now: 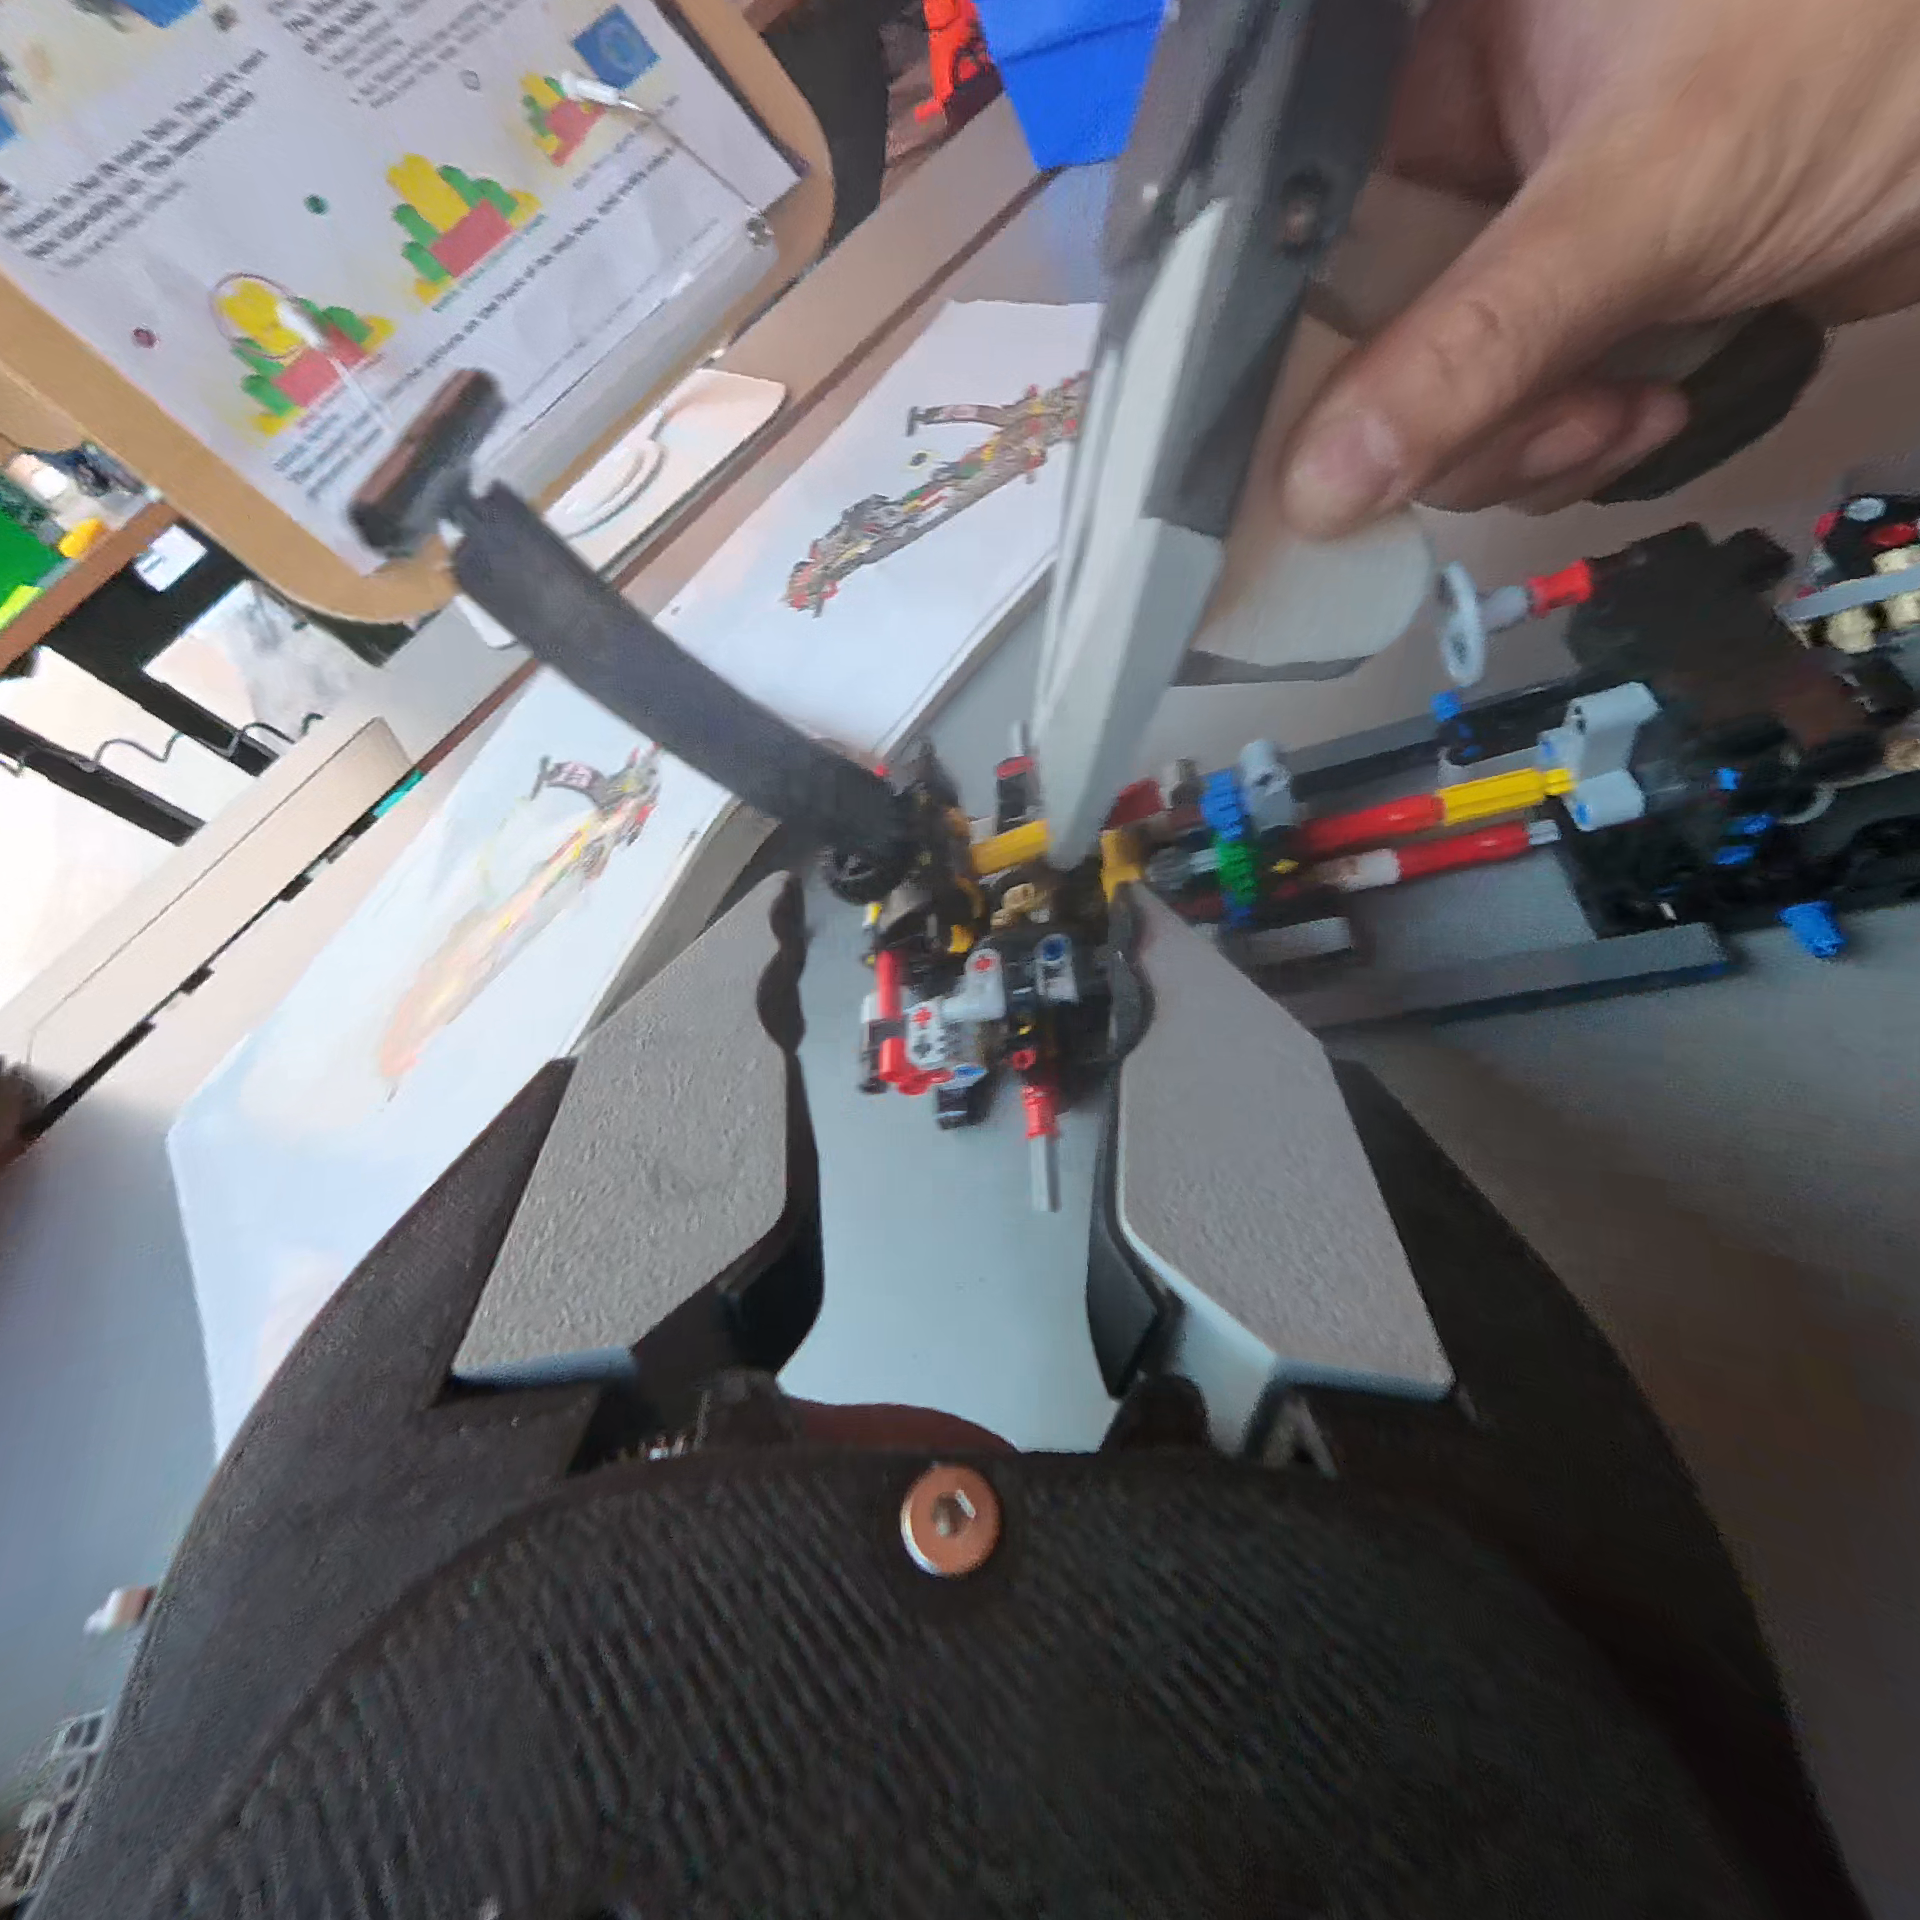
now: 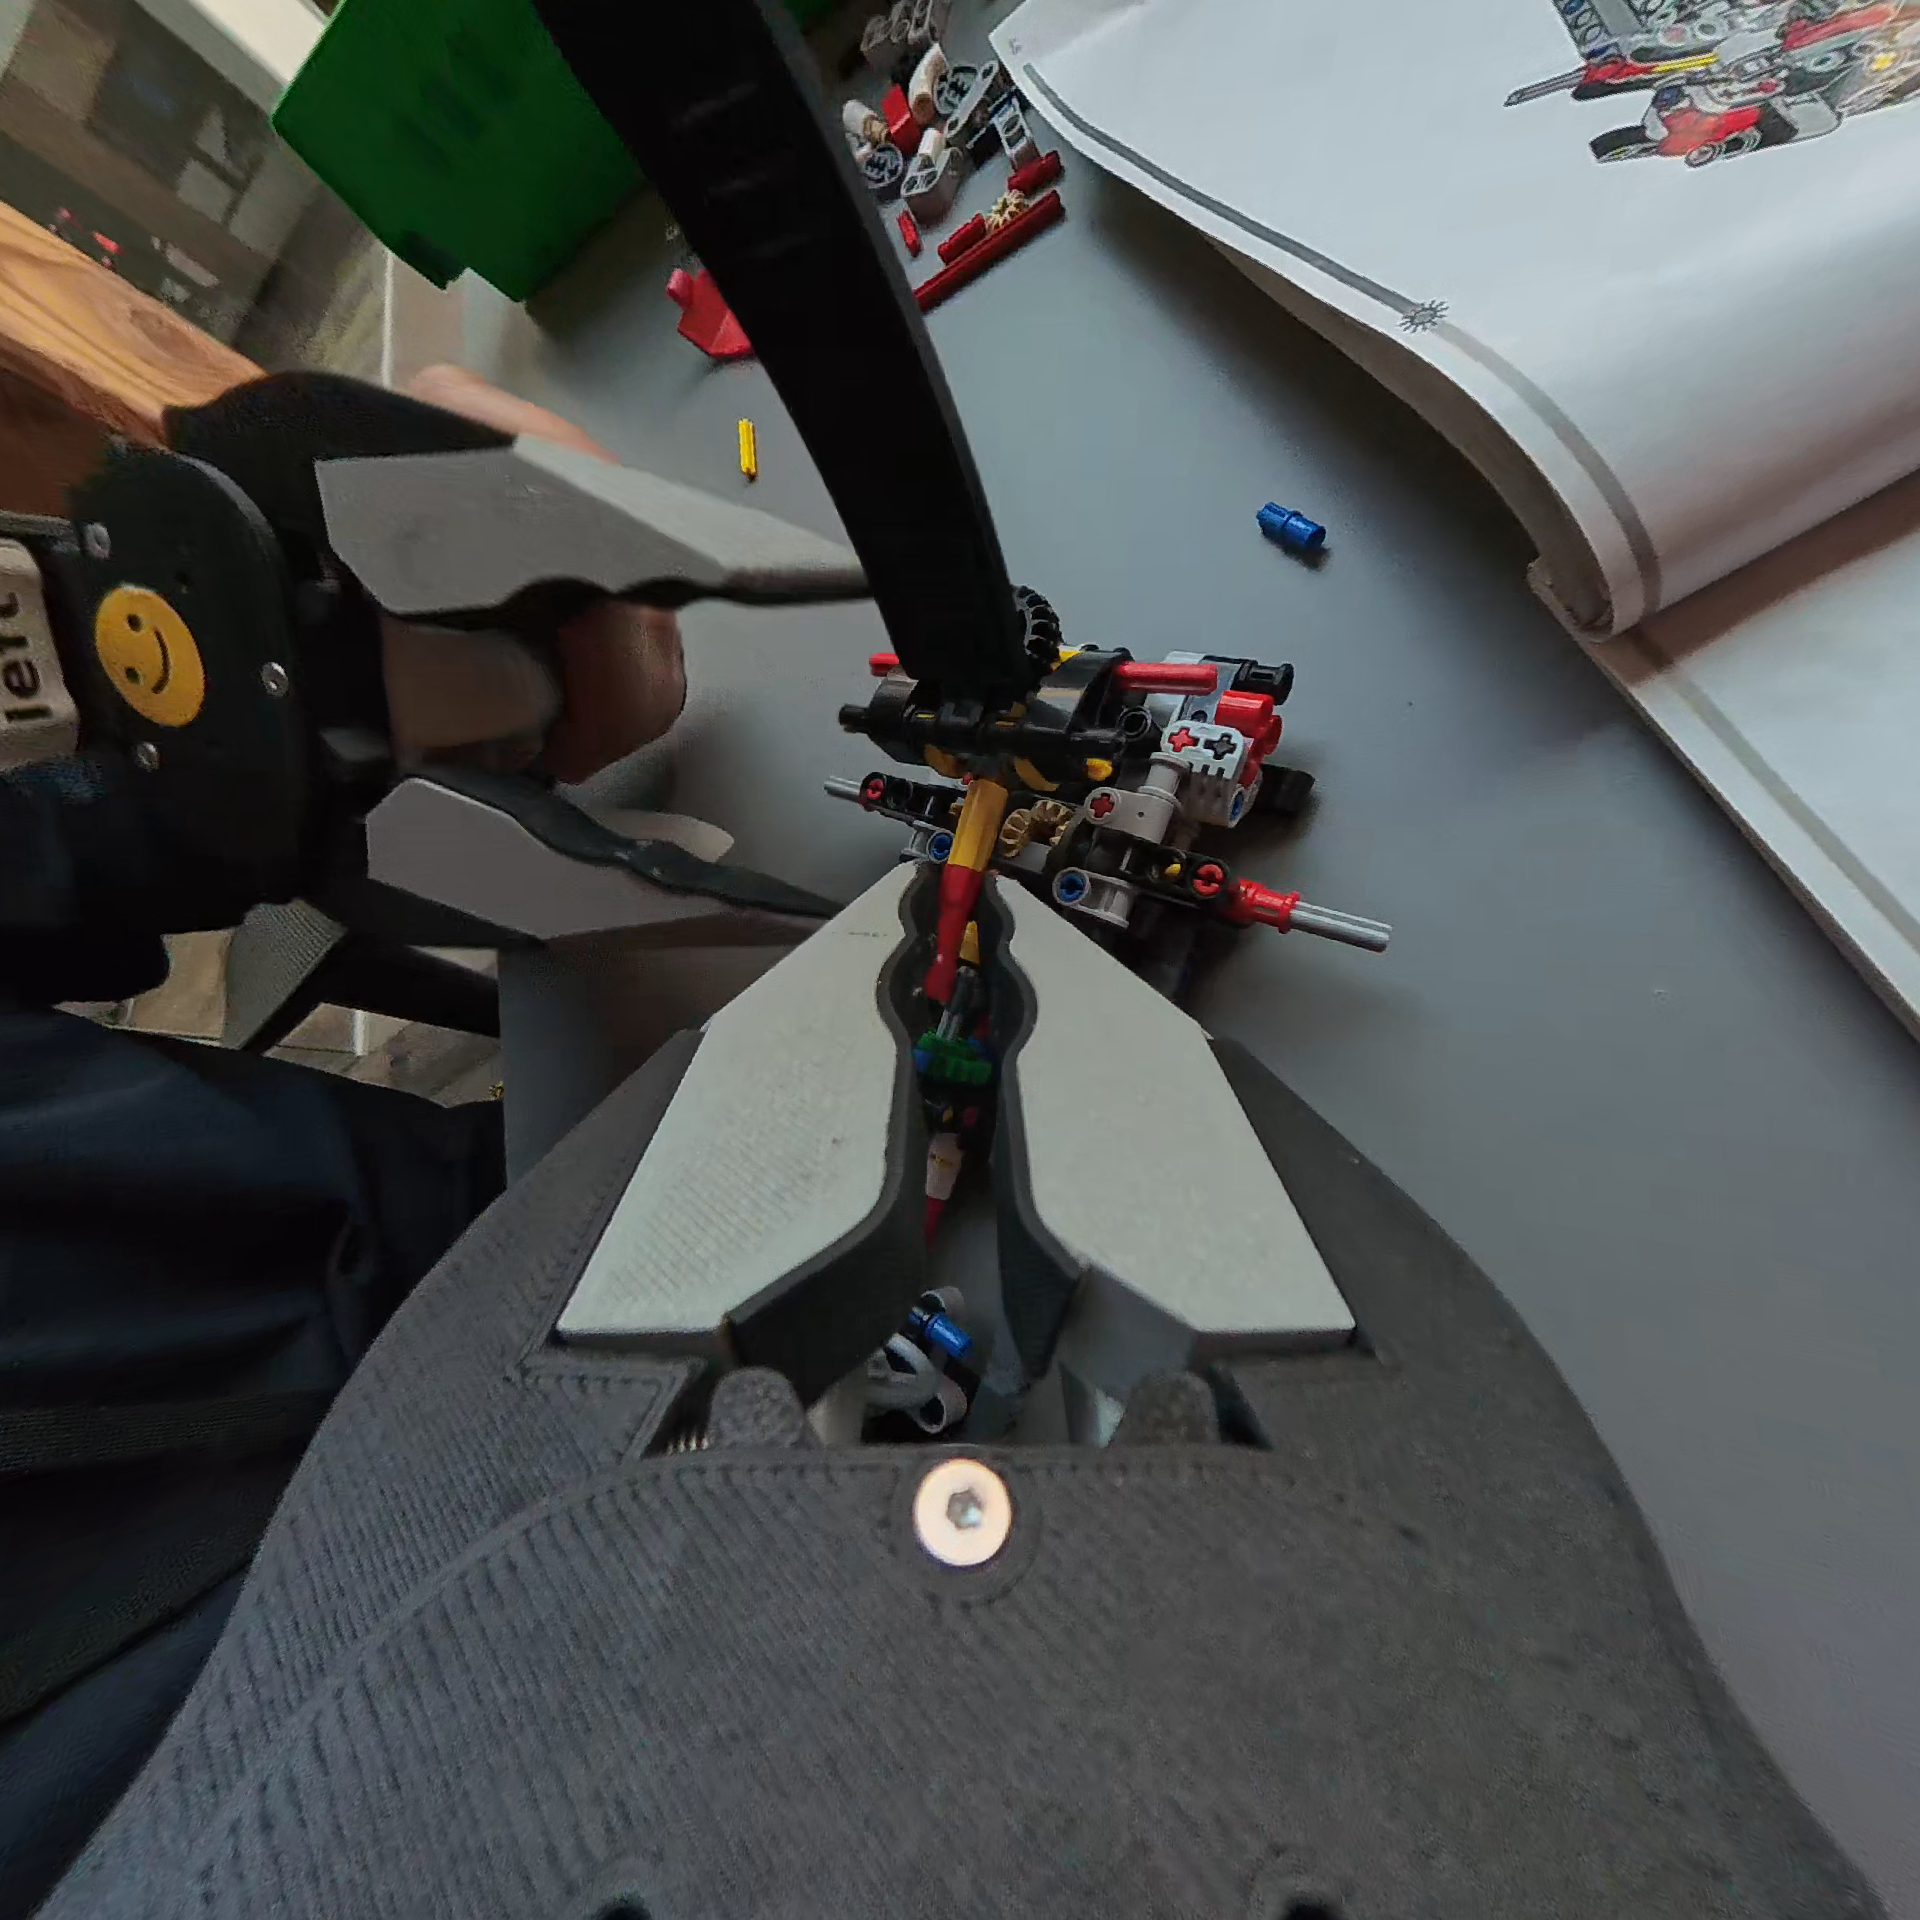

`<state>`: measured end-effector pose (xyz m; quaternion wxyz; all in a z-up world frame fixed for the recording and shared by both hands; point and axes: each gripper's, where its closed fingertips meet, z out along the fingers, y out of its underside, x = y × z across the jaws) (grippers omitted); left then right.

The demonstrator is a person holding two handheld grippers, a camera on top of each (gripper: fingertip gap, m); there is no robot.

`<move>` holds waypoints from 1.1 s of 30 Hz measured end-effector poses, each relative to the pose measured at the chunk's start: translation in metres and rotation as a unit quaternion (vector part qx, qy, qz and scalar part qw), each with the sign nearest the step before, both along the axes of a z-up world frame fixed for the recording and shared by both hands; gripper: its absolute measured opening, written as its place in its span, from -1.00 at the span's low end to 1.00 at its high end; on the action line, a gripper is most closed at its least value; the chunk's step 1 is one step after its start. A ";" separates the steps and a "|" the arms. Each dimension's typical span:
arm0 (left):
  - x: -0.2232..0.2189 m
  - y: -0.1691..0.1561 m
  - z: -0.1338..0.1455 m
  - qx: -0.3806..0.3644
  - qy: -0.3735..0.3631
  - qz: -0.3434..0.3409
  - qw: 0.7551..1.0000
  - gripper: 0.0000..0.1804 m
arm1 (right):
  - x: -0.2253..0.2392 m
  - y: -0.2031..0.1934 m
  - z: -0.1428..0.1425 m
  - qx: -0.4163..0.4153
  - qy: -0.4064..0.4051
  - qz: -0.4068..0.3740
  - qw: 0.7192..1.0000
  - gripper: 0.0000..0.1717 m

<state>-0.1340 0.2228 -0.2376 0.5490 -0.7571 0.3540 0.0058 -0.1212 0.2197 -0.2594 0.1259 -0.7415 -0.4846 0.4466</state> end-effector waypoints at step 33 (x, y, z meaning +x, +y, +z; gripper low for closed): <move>-0.004 0.012 -0.031 -0.142 -0.046 -0.072 0.986 -0.28 | -0.001 0.003 -0.002 0.035 -0.001 0.002 0.999 -0.94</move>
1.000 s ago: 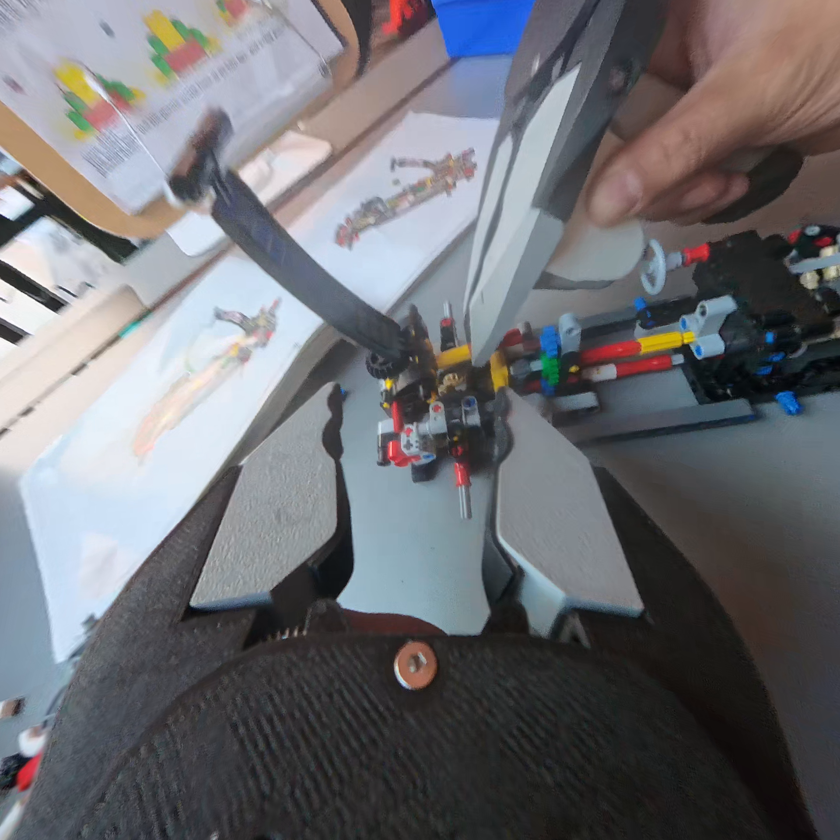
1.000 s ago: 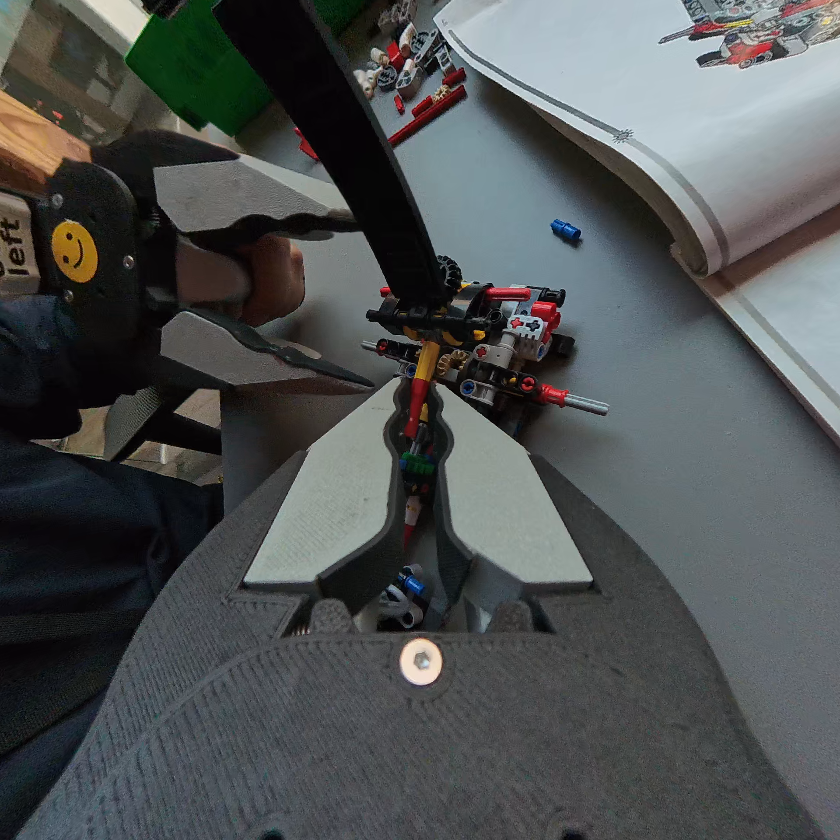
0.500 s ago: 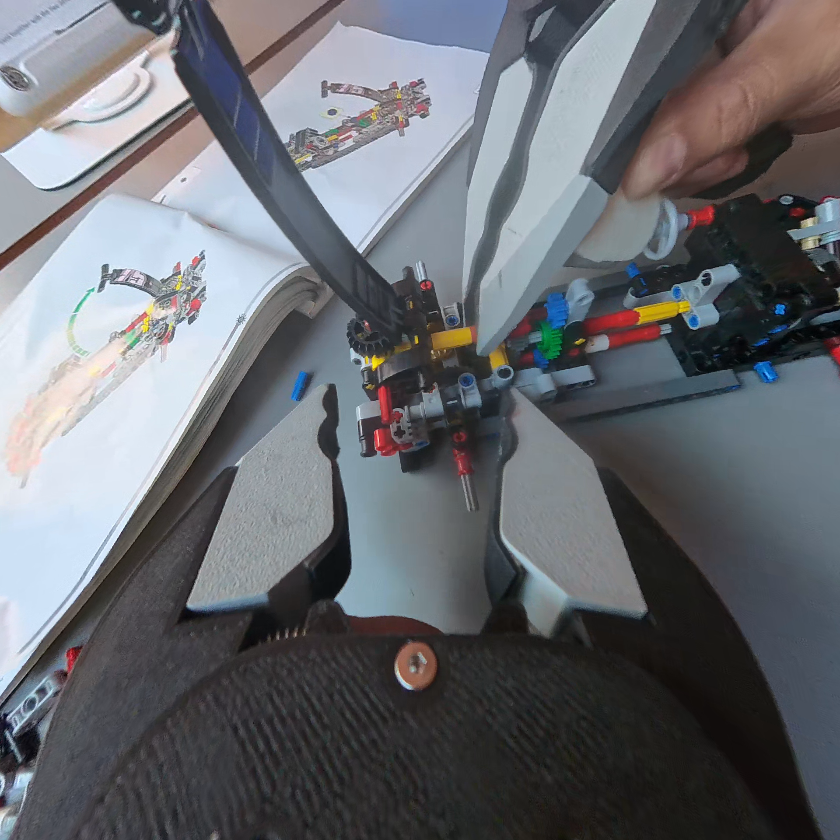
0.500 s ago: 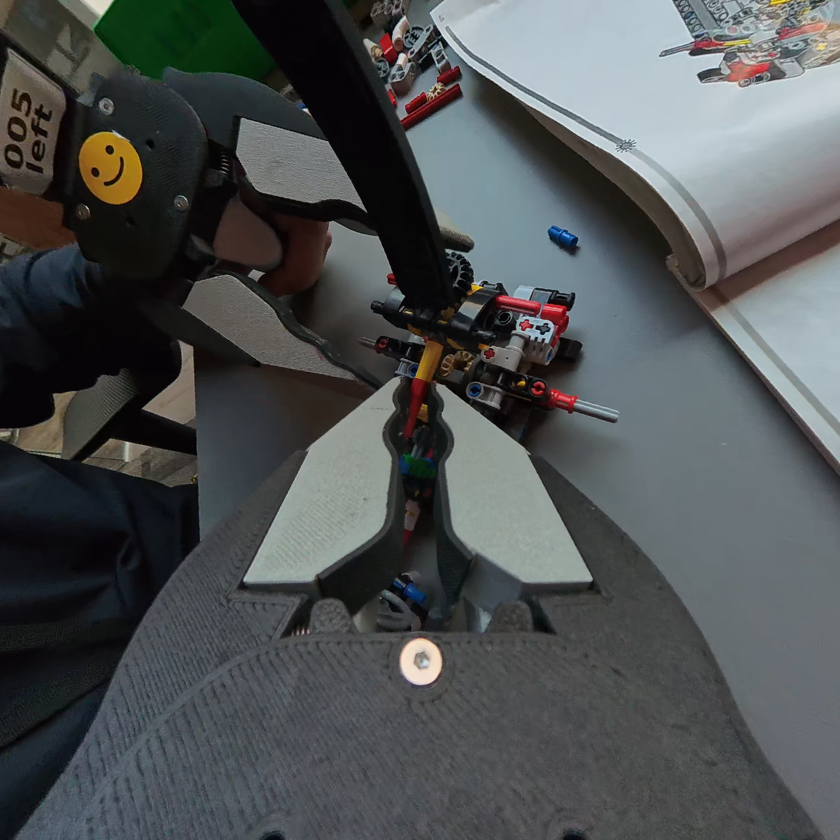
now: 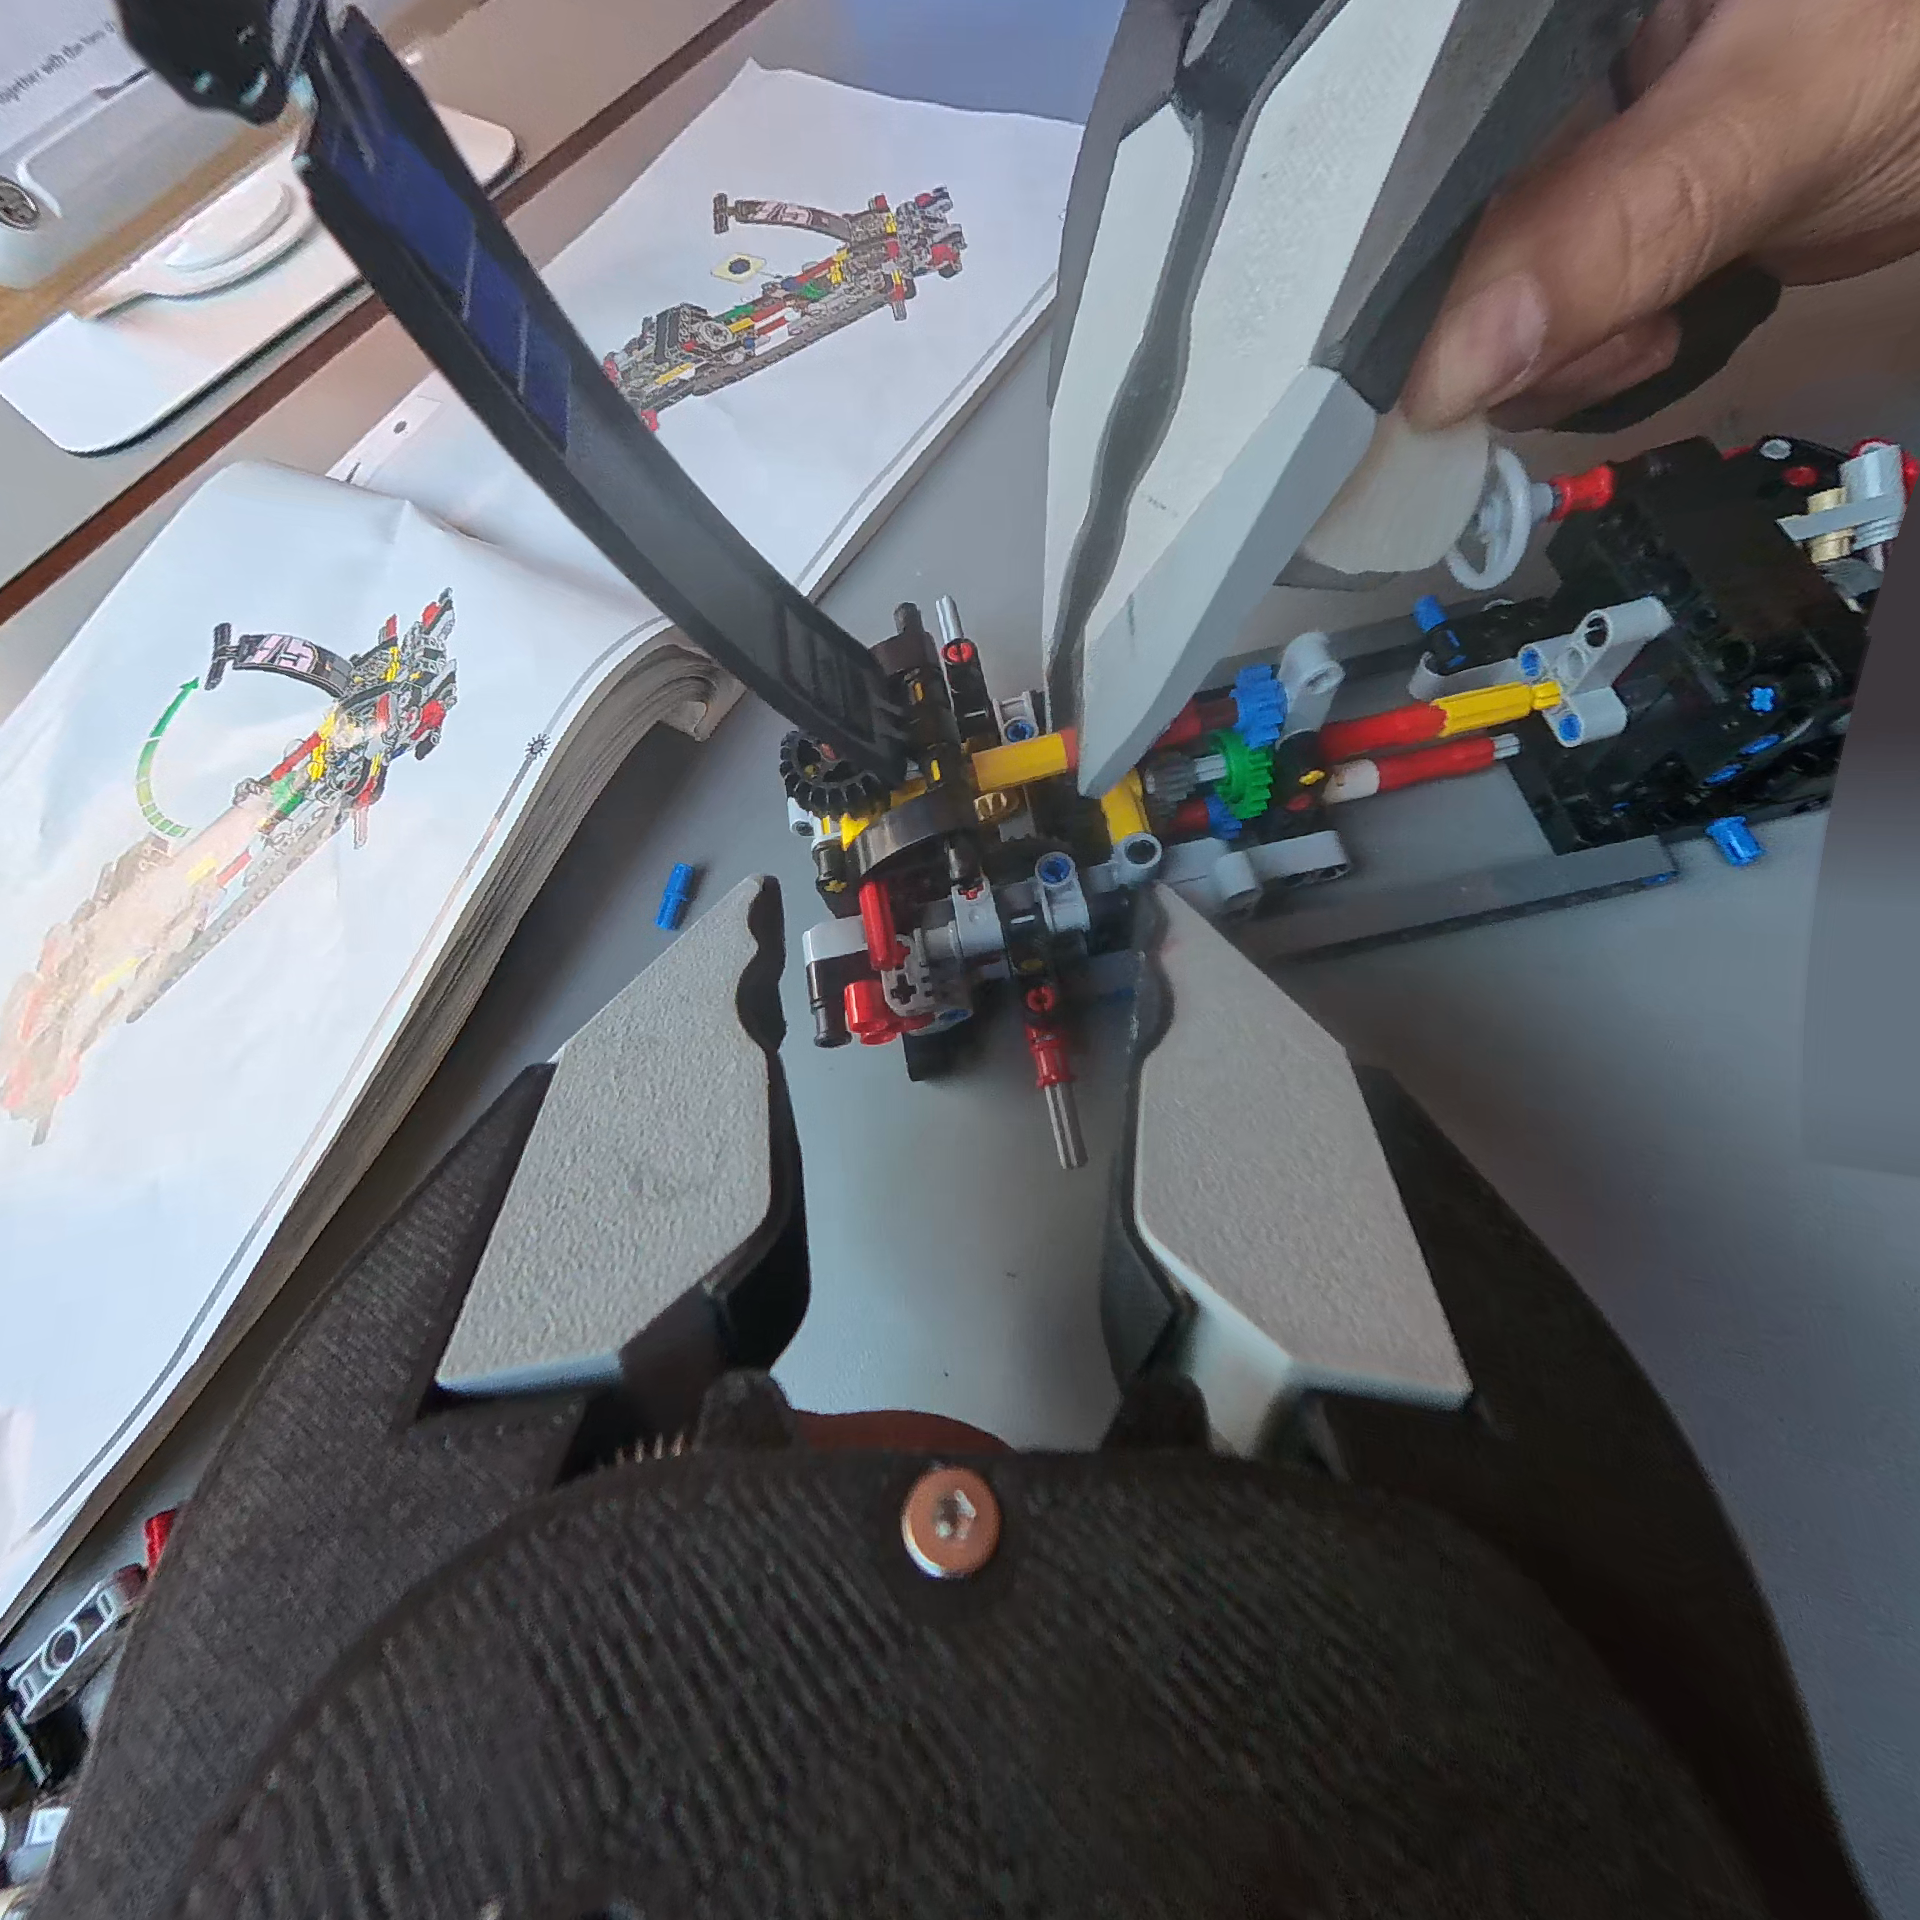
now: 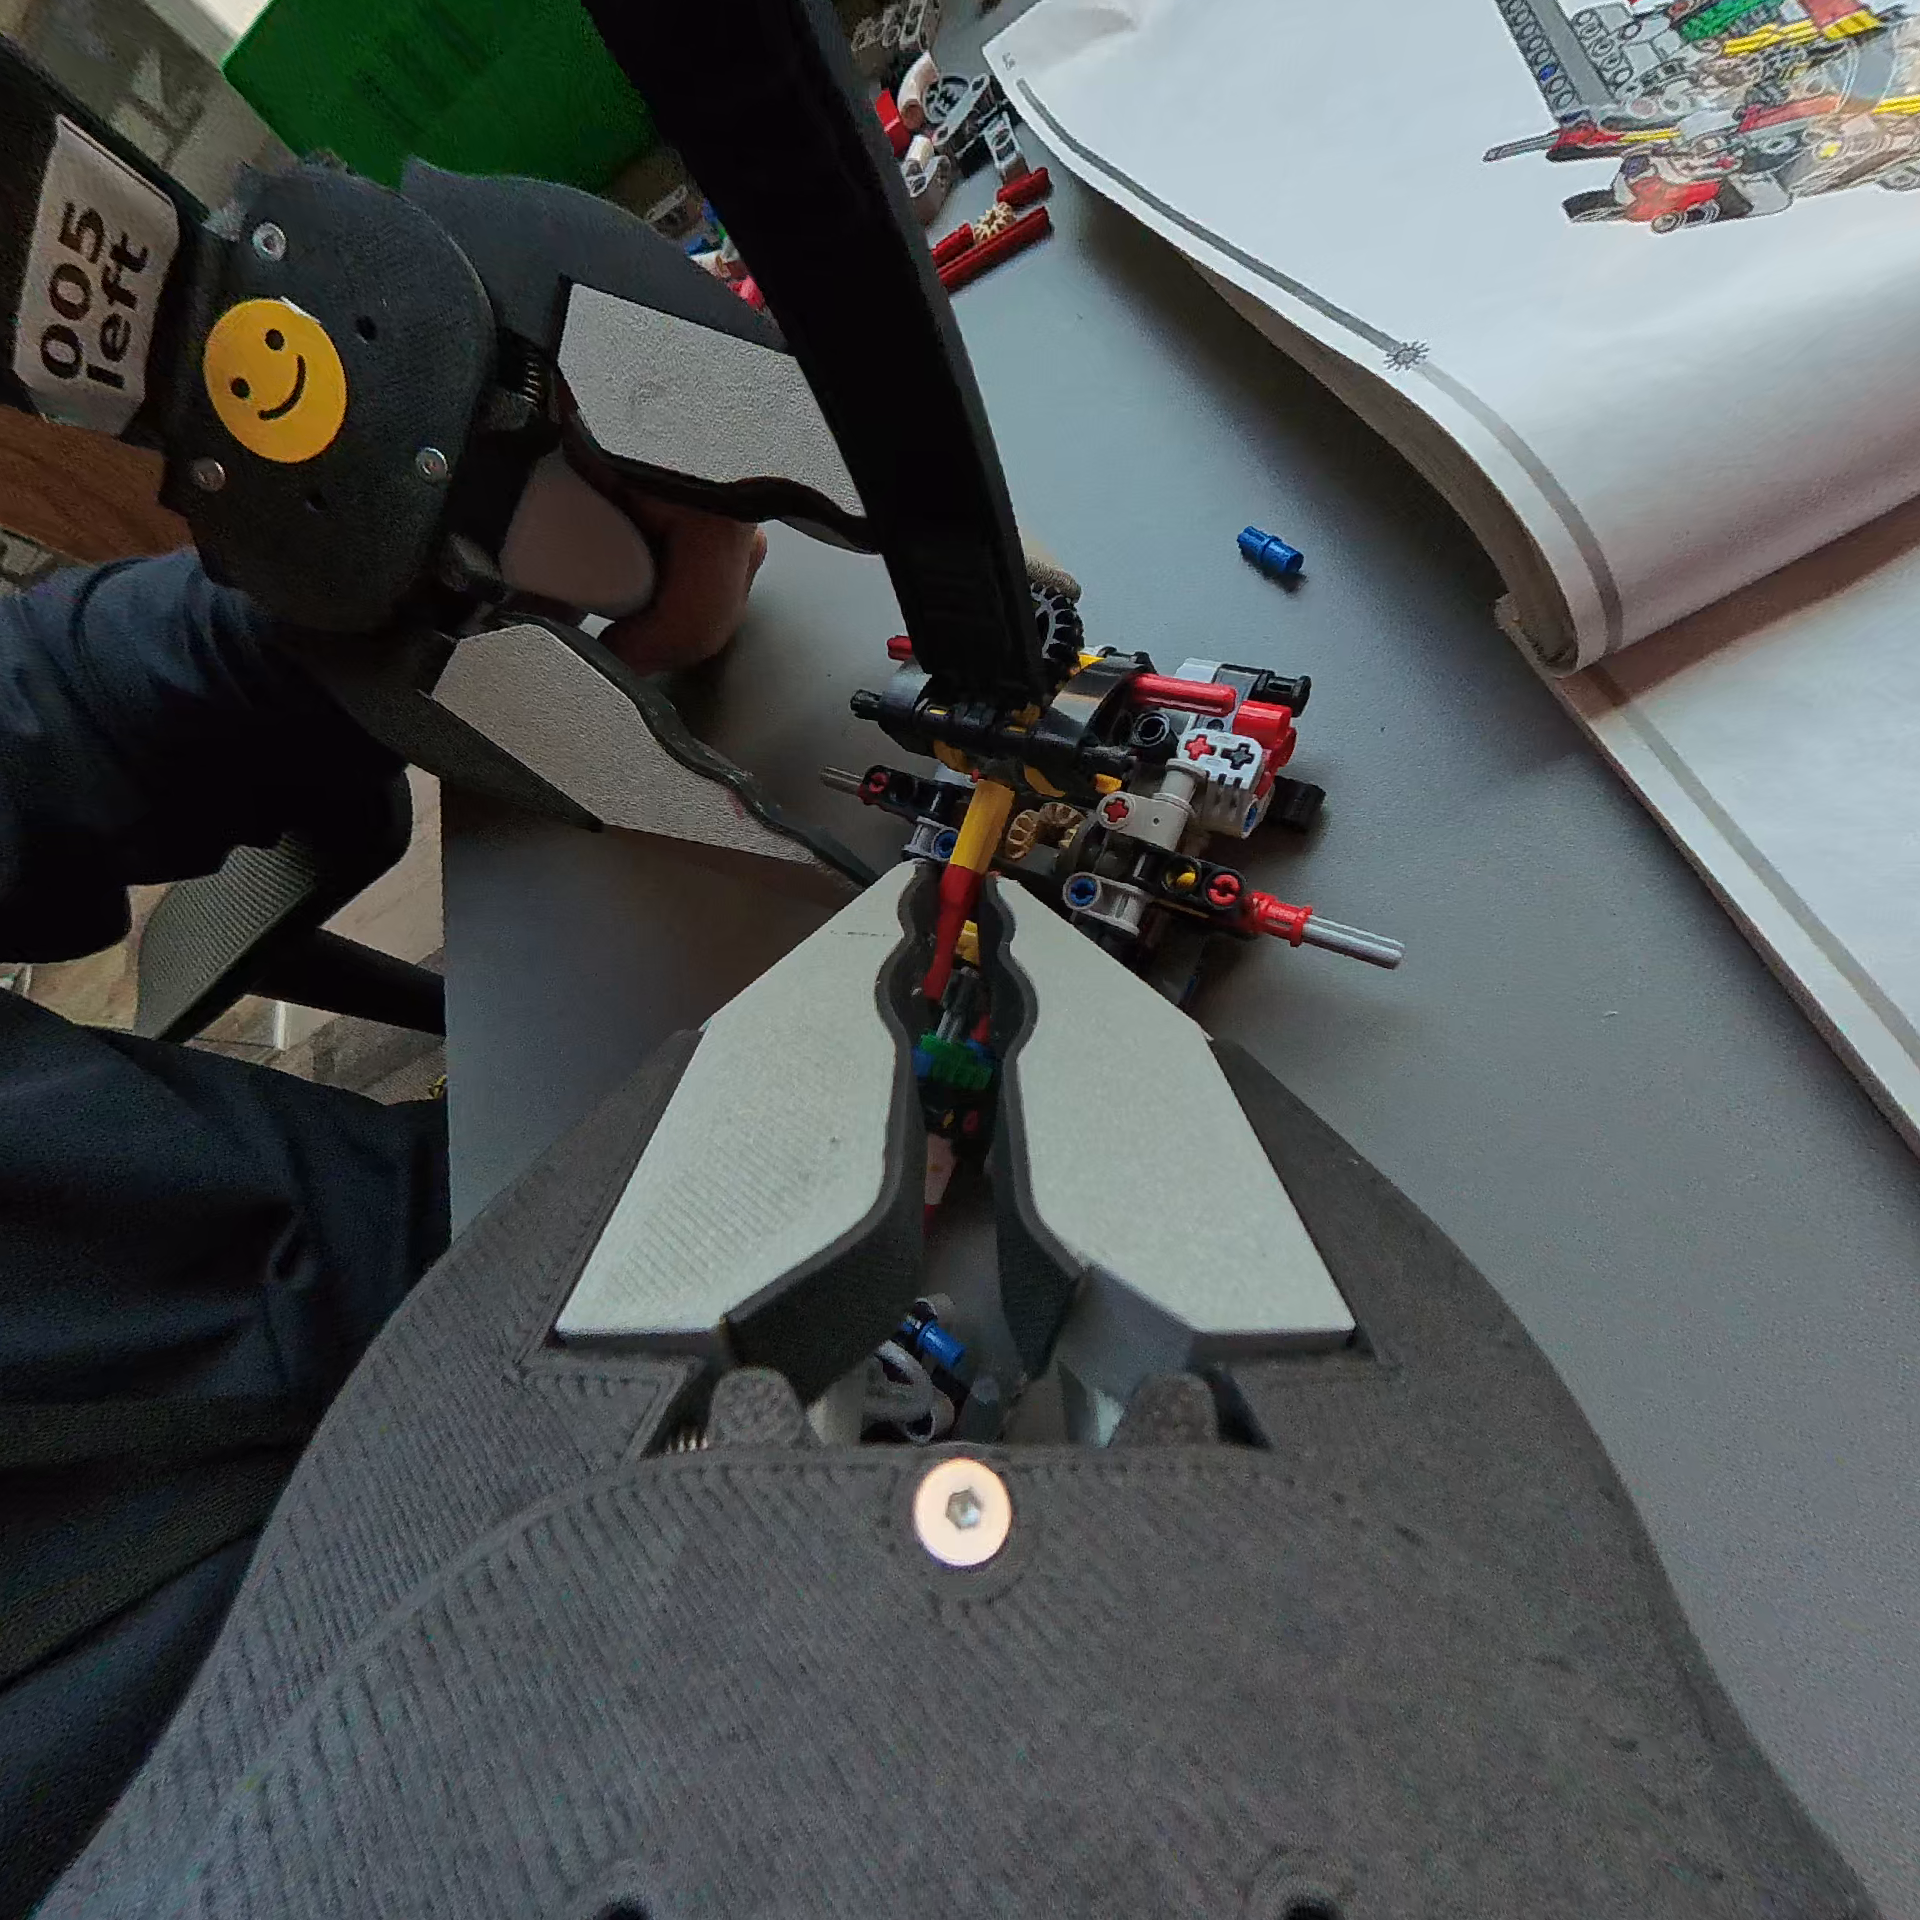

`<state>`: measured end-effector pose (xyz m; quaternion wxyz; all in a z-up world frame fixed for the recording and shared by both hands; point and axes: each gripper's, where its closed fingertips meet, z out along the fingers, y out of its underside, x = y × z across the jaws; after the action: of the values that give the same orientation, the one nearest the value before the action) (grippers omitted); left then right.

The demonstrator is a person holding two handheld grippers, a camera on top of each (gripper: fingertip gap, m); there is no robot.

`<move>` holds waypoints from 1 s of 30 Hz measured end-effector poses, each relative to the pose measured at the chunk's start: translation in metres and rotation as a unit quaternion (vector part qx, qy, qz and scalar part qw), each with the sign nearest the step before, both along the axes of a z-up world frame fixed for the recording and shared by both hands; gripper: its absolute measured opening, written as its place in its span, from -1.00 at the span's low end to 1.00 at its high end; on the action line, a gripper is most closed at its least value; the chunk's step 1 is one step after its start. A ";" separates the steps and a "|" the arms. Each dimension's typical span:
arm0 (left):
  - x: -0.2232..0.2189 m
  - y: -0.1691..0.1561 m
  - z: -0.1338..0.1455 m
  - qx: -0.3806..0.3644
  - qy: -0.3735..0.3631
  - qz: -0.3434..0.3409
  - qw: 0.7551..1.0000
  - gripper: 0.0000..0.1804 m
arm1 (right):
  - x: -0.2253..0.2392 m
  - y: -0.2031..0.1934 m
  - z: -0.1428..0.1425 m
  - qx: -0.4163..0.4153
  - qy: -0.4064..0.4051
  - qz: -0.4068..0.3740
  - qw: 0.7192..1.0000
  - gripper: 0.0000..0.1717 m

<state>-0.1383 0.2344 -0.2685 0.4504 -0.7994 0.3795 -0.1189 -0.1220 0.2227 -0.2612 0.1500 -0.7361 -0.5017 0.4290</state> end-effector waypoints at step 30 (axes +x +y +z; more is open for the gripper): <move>0.030 0.002 0.008 0.021 -0.017 0.129 0.991 0.14 | 0.000 -0.005 -0.001 -0.009 0.004 0.010 1.000 -0.93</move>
<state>-0.1081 0.2366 -0.2610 0.4848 -0.8300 0.2678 -0.0657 -0.1217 0.2173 -0.2618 0.1416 -0.7305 -0.5044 0.4381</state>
